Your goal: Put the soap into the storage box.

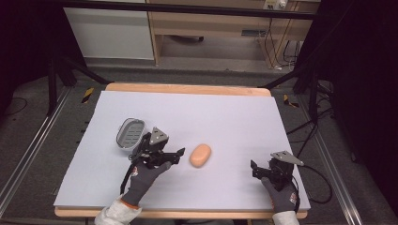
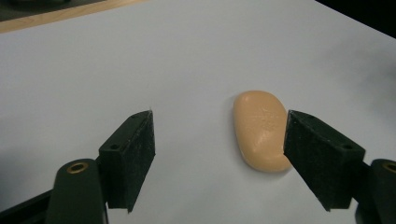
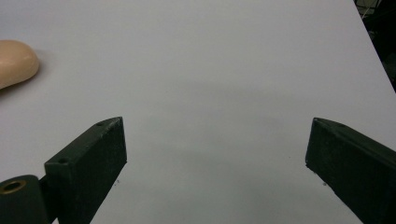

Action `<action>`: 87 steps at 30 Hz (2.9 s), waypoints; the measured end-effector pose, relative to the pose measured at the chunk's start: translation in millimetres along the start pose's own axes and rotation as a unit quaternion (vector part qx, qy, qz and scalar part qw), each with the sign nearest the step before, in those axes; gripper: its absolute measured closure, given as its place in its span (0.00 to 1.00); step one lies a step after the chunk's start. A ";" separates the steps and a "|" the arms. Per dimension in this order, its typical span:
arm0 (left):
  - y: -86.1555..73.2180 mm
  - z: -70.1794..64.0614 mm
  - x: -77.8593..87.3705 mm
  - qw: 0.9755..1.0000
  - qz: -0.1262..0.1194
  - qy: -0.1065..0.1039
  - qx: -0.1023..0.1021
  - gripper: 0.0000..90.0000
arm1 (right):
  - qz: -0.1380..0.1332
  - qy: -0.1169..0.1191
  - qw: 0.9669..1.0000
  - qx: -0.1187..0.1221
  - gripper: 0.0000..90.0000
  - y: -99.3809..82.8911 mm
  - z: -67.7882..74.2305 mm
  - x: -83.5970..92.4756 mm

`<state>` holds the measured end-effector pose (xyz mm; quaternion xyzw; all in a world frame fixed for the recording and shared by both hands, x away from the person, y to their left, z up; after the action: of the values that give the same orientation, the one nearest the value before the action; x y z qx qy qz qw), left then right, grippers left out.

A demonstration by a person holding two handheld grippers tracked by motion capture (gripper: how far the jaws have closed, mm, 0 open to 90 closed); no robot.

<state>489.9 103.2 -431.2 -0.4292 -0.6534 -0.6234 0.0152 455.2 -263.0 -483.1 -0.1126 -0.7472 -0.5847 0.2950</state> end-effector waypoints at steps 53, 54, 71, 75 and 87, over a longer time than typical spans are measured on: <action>-1.8 -40.1 -81.0 0.996 0.084 -0.006 -0.038 0.26 | 0.009 0.011 1.000 -0.001 0.06 0.3 1.3 -1.4; -2.6 -41.8 -84.0 0.995 0.088 -0.008 -0.037 0.26 | 0.010 0.011 1.000 -0.002 0.06 0.3 1.3 -1.5; -11.5 -44.4 -101.8 0.991 0.122 0.003 -0.048 0.27 | 0.010 0.013 1.000 -0.001 0.06 0.3 1.7 -1.6; -12.3 -44.5 -104.6 0.991 0.125 0.004 -0.048 0.28 | 0.010 0.013 1.000 0.000 0.06 0.2 1.8 -1.7; -16.0 -45.6 -110.8 0.989 0.142 0.008 -0.046 0.32 | 0.012 0.014 1.000 -0.003 0.06 0.3 2.5 -1.9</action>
<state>527.1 7.7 -495.4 -0.5129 -0.5563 -0.6478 0.0885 456.1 -260.3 -484.2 -0.1139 -0.7397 -0.5852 0.3120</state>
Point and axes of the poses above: each handheld gripper's, and its own axes: x roughly backward along the jaws, y roughly out of its top, z roughly to its left, the point moved 3 cm from there along -x, roughly forward along the jaws, and after that the axes turned 11 degrees about x, right-handed, at the moved point
